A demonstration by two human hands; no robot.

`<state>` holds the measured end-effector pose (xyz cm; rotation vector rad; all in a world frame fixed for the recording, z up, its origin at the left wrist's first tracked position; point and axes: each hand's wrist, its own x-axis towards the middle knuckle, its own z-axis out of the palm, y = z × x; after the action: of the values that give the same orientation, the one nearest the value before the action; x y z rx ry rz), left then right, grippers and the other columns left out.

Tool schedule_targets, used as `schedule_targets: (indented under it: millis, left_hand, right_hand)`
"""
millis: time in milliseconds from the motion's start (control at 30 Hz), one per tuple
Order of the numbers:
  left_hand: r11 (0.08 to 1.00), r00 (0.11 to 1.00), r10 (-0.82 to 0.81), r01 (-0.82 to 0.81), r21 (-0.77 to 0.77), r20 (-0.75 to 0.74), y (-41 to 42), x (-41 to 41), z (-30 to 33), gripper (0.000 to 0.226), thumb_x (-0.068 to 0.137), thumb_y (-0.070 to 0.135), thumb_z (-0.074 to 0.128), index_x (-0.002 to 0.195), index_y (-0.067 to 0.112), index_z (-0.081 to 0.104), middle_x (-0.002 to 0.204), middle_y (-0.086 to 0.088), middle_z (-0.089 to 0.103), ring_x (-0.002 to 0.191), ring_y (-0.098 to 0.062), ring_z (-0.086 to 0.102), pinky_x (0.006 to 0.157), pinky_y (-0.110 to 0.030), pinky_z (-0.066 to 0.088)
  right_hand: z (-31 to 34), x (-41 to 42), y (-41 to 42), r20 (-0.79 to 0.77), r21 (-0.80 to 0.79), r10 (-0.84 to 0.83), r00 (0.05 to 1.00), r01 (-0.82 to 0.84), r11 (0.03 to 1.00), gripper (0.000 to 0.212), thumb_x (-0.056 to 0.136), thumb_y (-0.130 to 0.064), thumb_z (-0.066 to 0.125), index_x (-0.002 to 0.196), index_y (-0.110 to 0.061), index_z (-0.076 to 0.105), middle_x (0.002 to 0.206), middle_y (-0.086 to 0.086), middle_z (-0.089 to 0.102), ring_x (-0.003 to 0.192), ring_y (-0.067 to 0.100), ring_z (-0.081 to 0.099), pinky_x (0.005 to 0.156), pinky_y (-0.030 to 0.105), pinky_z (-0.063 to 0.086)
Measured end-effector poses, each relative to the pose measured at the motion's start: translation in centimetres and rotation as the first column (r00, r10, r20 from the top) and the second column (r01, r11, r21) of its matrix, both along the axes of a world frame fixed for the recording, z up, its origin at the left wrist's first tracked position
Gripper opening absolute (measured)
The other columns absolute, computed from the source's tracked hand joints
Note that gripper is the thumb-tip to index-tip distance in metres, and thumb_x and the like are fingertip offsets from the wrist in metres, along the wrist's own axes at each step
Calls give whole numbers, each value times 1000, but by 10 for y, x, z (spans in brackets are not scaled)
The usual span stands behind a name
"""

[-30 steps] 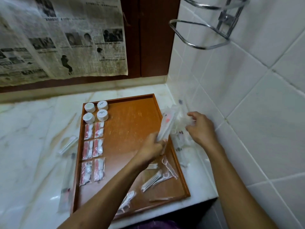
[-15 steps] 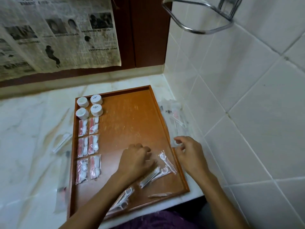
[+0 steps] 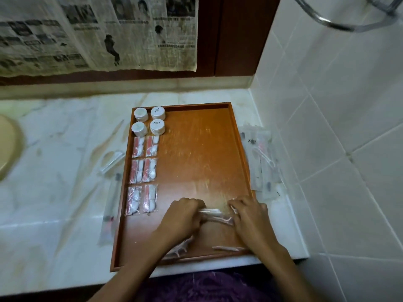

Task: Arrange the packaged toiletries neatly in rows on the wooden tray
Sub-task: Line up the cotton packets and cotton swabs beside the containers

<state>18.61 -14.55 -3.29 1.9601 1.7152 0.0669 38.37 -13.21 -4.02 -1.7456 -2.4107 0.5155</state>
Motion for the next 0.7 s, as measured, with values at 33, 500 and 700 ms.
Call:
schedule_targets:
  millis: [33, 500, 700]
  left_hand:
    - [999, 998, 26, -24, -31, 56, -2, -6, 2, 12, 89, 26, 58, 92, 21, 68, 87, -5, 71, 84, -23, 62, 70, -35, 45]
    - [971, 972, 218, -208, -115, 87, -76, -61, -3, 23, 81, 44, 49, 93, 25, 55, 87, 1, 68, 74, -15, 60, 66, -34, 51]
    - [991, 988, 137, -136, -15, 64, -83, -57, -10, 30, 90, 48, 55, 111, 25, 57, 99, 0, 70, 87, -19, 64, 69, -33, 48]
  right_hand:
    - [0, 0, 1, -36, -17, 9, 999, -10, 1000, 30, 85, -3, 61, 107, -21, 70, 110, -2, 64, 101, 20, 58, 83, 35, 42]
    - [-6, -22, -5, -161, -31, -60, 985, 56, 998, 41, 90, -30, 63, 129, -17, 57, 123, 7, 51, 111, 24, 50, 92, 32, 43]
    - [-9, -32, -7, -152, -103, 287, 946, -304, 947, 21, 88, -25, 67, 109, -27, 70, 101, -10, 51, 93, 8, 45, 73, 16, 34]
